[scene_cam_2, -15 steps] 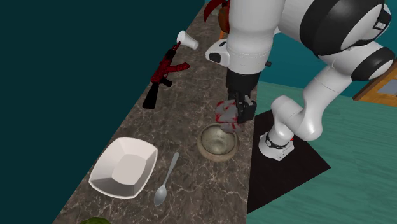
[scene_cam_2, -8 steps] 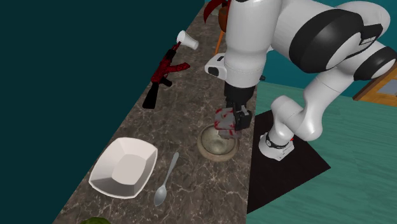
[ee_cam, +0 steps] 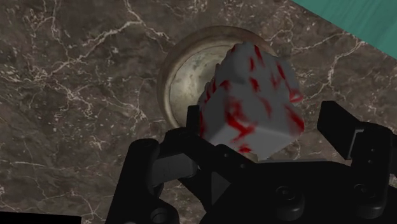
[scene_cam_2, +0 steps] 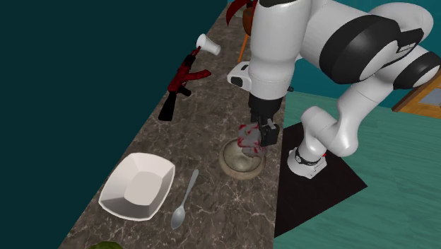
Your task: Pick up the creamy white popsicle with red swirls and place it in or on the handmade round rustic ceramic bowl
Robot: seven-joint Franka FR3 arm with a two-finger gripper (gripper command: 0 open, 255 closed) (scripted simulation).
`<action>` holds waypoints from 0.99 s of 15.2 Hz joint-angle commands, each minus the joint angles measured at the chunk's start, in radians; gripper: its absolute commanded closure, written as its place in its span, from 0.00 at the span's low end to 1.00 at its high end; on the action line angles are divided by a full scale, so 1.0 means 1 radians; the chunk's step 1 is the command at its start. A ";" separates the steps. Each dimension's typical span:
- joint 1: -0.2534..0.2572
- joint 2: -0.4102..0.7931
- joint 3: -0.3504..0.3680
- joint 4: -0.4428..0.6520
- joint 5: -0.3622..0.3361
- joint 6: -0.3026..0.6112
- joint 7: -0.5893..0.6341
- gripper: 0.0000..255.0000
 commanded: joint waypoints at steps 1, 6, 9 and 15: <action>0.000 0.000 0.000 0.000 0.000 0.000 0.000 0.00; 0.000 0.018 -0.001 0.052 0.001 -0.034 -0.001 0.00; 0.001 0.077 -0.005 0.209 0.003 -0.132 -0.003 0.00; 0.001 0.077 -0.005 0.209 0.003 -0.132 -0.003 0.00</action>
